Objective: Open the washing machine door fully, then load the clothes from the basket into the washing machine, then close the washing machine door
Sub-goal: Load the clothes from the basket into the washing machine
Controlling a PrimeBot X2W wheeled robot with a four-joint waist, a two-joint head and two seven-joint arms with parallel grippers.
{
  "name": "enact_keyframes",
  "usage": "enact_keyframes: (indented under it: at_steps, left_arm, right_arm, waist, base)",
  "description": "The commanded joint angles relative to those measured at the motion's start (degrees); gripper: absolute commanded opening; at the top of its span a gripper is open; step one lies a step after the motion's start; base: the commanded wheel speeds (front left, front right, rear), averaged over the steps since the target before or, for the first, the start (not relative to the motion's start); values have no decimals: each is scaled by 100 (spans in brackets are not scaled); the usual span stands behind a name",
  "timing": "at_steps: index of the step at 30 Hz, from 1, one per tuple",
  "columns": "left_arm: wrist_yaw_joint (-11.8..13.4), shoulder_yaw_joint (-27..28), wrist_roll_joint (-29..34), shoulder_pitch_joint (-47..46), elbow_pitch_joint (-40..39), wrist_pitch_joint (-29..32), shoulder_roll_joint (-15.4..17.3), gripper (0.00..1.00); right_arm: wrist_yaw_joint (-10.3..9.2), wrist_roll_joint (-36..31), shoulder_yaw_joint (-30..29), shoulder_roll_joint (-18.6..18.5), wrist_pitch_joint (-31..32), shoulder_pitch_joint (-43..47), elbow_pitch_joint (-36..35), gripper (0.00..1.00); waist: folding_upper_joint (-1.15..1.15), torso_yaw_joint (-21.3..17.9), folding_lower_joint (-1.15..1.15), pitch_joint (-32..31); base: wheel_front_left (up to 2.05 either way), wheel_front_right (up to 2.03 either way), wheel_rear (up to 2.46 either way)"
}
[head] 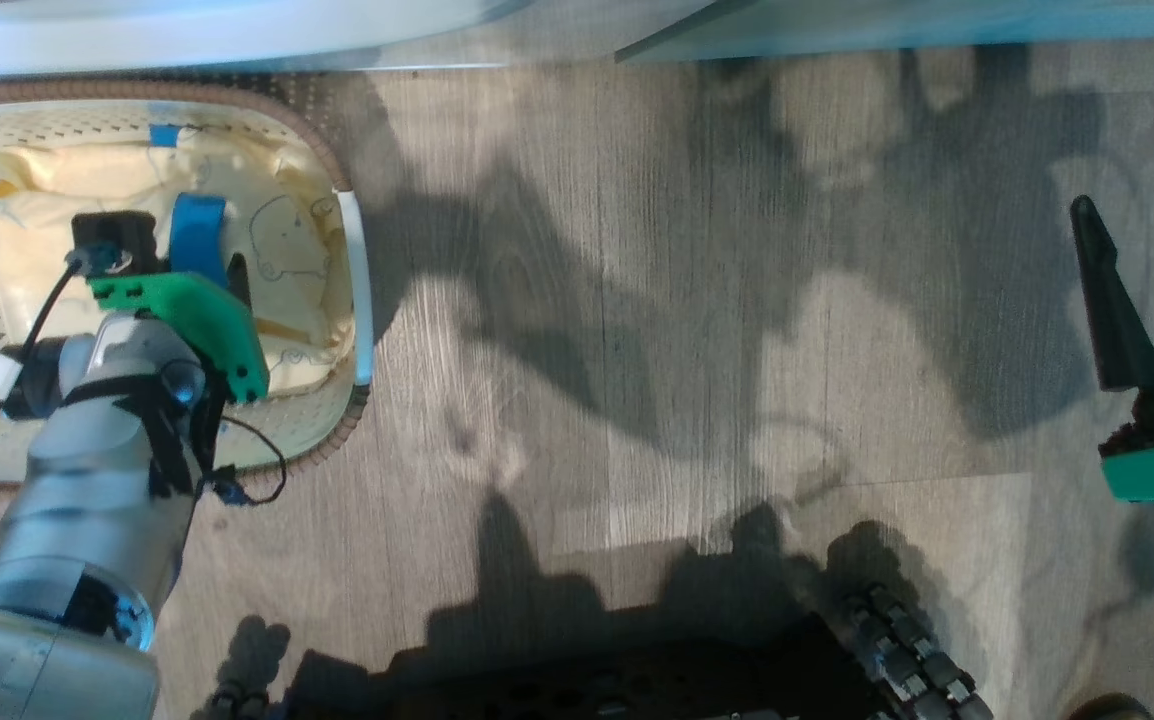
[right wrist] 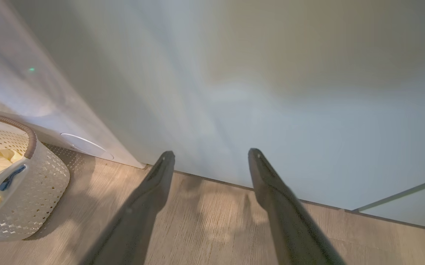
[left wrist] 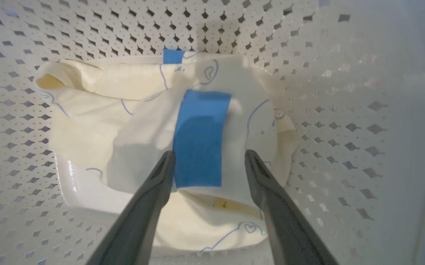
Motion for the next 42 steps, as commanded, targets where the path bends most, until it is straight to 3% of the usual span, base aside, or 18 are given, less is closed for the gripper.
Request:
enact_keyframes:
  at_steps: [1,11,28,34,38,42]
  left_arm:
    - [4,105,-40,25,-14,4,160,100]
    - [-78,0,-57,19,-14,-25,45,100]
    - [-28,-62,-147,333,-13,-26,217,100]
    - [238,-99,-130,281,-13,76,299,100]
    - [568,-30,-188,308,-13,61,363,100]
    - [668,-1,-245,311,-13,107,371,100]
  right_arm:
    - [1,-58,11,-216,-37,187,-174,100]
    - [1,-83,-103,-374,-37,282,-211,100]
    - [1,-63,6,-340,-37,344,-179,100]
    - [1,-56,-87,-336,-37,400,-190,100]
    - [1,-61,-140,-343,-37,420,-211,100]
    - [1,-71,-177,-388,-37,446,-241,100]
  waist:
    - [0,25,0,27]
    - [0,97,0,-10]
    - [0,-428,0,-321]
    - [0,-479,0,-229]
    - [0,-452,0,-192]
    - [0,-395,0,-141]
  base:
    - [0,0,0]
    - [0,0,0]
    - [0,0,0]
    - [0,0,0]
    - [0,0,0]
    - [0,0,0]
